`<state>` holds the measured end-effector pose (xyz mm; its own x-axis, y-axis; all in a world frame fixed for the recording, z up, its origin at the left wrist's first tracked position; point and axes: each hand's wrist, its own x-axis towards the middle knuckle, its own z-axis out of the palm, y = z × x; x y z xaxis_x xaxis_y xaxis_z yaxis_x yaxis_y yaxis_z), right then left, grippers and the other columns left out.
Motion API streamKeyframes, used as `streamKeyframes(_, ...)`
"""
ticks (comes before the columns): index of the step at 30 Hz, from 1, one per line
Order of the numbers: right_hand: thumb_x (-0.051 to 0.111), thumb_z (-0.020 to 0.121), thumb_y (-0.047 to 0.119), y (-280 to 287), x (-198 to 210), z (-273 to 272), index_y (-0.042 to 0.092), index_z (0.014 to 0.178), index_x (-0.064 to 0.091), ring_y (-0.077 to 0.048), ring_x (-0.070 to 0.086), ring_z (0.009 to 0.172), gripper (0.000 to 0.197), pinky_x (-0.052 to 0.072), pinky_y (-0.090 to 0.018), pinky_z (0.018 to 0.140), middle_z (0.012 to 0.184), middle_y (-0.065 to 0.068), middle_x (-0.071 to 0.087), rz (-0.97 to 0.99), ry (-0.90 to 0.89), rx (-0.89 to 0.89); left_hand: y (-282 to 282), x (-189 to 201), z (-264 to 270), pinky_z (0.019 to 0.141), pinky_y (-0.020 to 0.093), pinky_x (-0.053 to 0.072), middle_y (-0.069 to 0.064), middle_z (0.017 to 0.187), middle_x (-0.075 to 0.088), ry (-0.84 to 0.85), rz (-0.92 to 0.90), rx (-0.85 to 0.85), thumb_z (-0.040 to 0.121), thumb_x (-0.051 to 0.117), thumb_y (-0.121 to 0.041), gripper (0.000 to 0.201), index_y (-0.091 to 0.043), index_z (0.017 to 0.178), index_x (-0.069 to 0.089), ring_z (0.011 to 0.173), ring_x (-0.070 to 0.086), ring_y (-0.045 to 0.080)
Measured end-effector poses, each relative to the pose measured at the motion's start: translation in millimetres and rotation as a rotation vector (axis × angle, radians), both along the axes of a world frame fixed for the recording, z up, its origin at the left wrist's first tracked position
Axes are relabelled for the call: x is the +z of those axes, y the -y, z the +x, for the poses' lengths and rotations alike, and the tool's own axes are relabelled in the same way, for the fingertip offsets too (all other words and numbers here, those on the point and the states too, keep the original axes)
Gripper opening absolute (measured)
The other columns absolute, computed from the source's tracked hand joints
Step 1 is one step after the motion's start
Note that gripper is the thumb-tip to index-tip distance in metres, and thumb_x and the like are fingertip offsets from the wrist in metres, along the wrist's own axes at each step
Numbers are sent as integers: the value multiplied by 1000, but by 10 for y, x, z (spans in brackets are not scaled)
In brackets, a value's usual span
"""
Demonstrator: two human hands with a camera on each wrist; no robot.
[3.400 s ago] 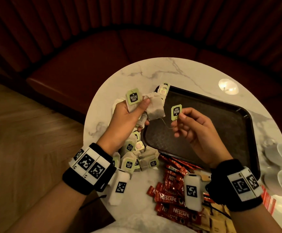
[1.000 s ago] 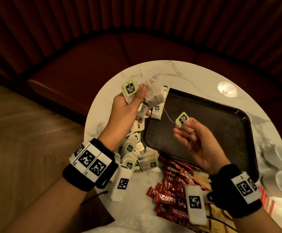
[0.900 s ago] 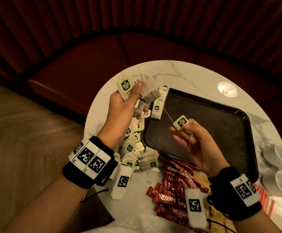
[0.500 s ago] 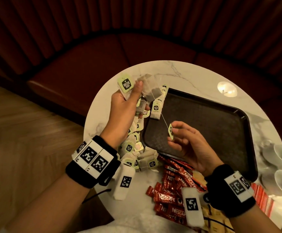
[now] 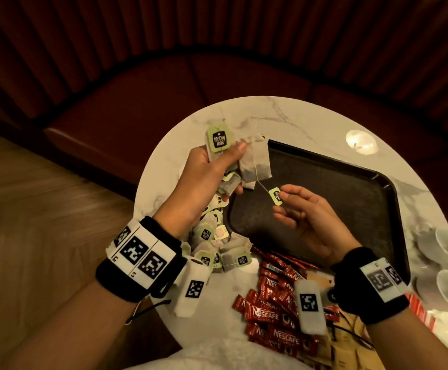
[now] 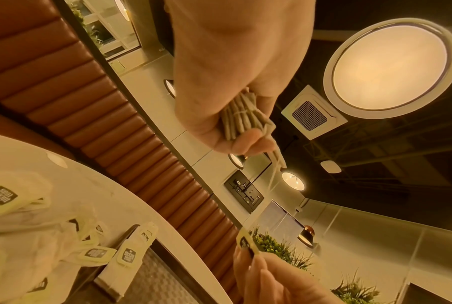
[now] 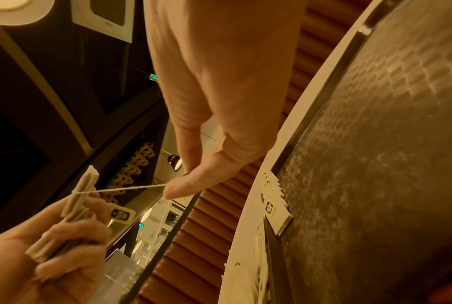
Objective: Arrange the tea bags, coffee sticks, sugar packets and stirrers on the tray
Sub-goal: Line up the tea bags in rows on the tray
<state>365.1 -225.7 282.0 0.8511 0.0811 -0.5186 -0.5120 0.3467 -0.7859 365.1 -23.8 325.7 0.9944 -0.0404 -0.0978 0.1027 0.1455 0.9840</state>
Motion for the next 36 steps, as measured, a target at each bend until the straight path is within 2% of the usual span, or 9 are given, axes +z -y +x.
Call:
streamKeyframes(4,65,88,6,43,88,144,12,104,65,-7,61,53,17,51,-19,46,73,-3,65,-155,120,53,-12,-18,-14,48,26,41,4,75,72,-66,103,-188,96,56,-27,19,-12,94,68,48,59,18)
streamKeyframes(6,67,88,11,47,181,222,13,107,66,-4,51,50,20,42,-16,42,76,-2,62,-258,190,97,-8,-15,-35,44,21,40,4,74,71,-118,143,-272,96,57,-26,19,-11,99,69,47,58,16)
streamKeyframes(11,66,86,17,-49,563,189,16,104,69,-8,58,60,18,47,-16,50,83,4,73,-401,447,202,24,-19,-82,38,18,38,2,67,67,-213,144,-421,96,57,-22,15,-11,97,67,43,55,14)
streamKeyframes(16,65,90,14,-157,689,2,19,98,70,-13,67,77,11,55,-21,62,93,4,74,-609,762,211,41,-41,-73,37,18,36,-1,62,64,-238,132,-340,95,59,-23,13,-16,87,66,42,55,13)
streamKeyframes(23,66,85,9,-67,558,-154,19,101,72,-7,66,105,20,50,-18,92,104,9,73,-660,894,342,14,-56,-24,41,18,36,-1,63,65,-262,116,-195,94,60,-30,19,-12,95,64,44,57,14)
streamKeyframes(26,63,83,27,-57,546,-190,22,100,73,-3,65,107,20,49,-16,93,108,11,71,-723,947,378,19,-64,-13,52,24,40,5,76,69,-265,78,-165,93,61,-32,20,-14,97,68,52,58,17)
streamKeyframes(28,62,81,34,-62,561,-216,24,99,73,1,64,107,23,49,-13,91,110,13,69,-750,975,377,29,-53,-22,47,20,40,6,77,69,-257,57,-163,95,60,-31,19,-15,97,70,49,58,16)
streamKeyframes(31,63,82,31,-72,561,-235,23,100,72,3,64,105,22,48,-11,89,109,13,68,-737,1014,352,42,-28,-40,40,17,36,3,70,67,-238,37,-173,96,58,-31,18,-17,91,68,45,58,15)
streamKeyframes(36,68,84,24,-34,465,-188,23,101,75,-7,61,107,19,48,-20,90,108,12,71,-873,1097,350,72,1,-60,40,18,37,0,64,66,-205,-33,-202,96,56,-31,19,-20,86,67,46,58,13)
